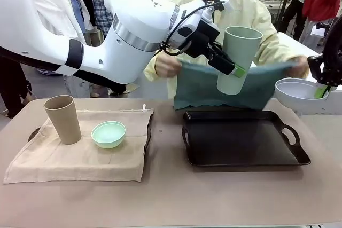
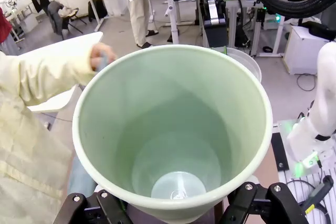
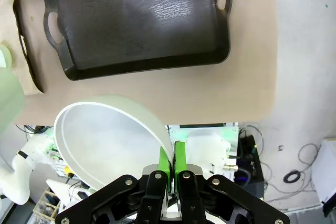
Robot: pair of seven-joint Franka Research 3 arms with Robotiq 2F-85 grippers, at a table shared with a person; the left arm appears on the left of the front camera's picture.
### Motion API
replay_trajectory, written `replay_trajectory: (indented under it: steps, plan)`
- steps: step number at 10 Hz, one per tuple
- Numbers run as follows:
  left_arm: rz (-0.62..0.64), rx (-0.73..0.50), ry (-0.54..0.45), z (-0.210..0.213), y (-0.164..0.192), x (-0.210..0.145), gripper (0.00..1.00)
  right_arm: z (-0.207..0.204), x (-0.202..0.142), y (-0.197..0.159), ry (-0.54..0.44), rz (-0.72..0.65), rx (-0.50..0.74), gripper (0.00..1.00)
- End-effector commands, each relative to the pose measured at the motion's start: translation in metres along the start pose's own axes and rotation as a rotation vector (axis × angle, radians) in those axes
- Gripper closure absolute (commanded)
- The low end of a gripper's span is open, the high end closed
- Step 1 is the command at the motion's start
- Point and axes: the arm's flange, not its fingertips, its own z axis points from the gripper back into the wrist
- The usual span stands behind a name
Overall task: Set up a tray with a mat and arrange the tableware.
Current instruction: Place the Picnic Bowl and Reusable plastic cup back onto the Handle tray in front of the human's position.
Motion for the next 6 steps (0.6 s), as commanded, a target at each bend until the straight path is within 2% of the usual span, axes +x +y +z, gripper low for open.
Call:
replay_trajectory:
  steps: [1,6]
  plan:
    - [-0.014,0.000,-0.007,-0.0003,0.0013,0.0033,0.67,-0.0021,-0.0028,-0.0007,0.002,0.000,-0.001,1.00]
    - [-0.014,0.000,-0.007,-0.0003,0.0013,0.0033,0.67,-0.0021,-0.0028,-0.0007,0.002,0.000,-0.001,1.00]
